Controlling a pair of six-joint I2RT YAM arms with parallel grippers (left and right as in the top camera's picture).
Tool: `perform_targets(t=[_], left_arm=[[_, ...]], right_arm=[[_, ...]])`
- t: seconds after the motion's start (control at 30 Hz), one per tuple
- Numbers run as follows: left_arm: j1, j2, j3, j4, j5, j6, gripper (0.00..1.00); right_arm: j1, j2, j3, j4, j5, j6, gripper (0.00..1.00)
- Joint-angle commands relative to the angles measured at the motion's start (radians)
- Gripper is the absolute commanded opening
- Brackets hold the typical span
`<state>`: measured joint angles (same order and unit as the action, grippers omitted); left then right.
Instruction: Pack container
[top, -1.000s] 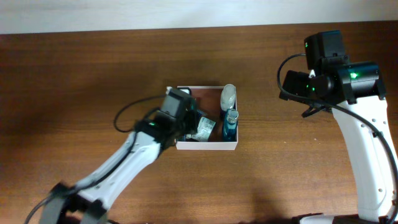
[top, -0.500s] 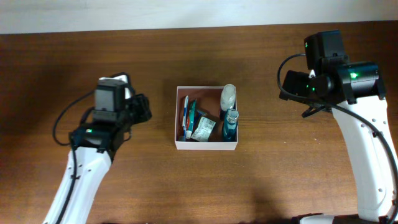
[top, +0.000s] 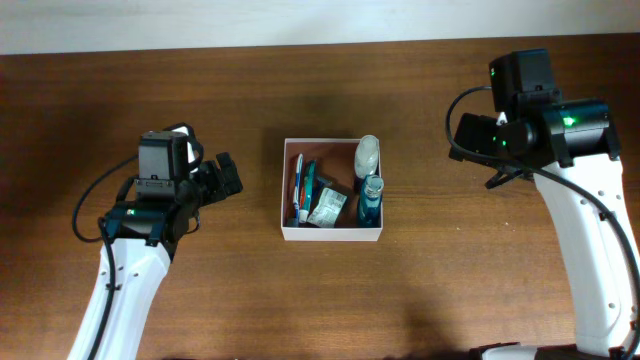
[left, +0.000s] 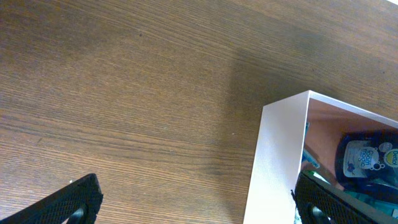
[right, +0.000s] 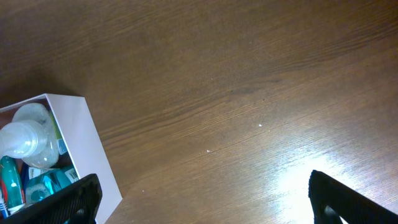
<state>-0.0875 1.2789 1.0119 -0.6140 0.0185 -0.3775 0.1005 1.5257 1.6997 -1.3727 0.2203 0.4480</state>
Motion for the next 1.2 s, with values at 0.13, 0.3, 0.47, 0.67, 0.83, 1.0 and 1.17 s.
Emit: perform_targets(t=[0.13,0.3,0.47,0.67,0.83,1.0,1.17], left_arm=[[0.003,-0.015,0.012,-0.002,0.0,0.016,1.0],[0.003,-0.015,0.012,-0.002,0.0,0.016,0.99],[0.003,-0.015,0.012,-0.002,0.0,0.016,0.99],[0.003,-0.015,0.012,-0.002,0.0,0.016,0.99],[0.003,-0.015,0.012,-0.002,0.0,0.016,0.99],[0.003,-0.015,0.012,-0.002,0.0,0.016,0.99],[0.003,-0.015,0.012,-0.002,0.0,0.015,0.99]], right_arm=[[-0.003,0.003,0.013,0.0,0.009,0.001,0.98],[-0.003,0.003,0.013,0.0,0.009,0.001,0.98],[-0.002,0.008,0.011,0.0,0.009,0.001,0.98],[0.023,-0.111,0.011,0.0,0.009,0.001,0.98],[0.045,-0.286,0.011,0.0,0.011,0.001,0.98],[0.044,-0.495,-0.022,0.001,-0.081,0.002,0.98],[0.044,-0.752,-0.142,0.05,-0.132,0.005,0.98]])
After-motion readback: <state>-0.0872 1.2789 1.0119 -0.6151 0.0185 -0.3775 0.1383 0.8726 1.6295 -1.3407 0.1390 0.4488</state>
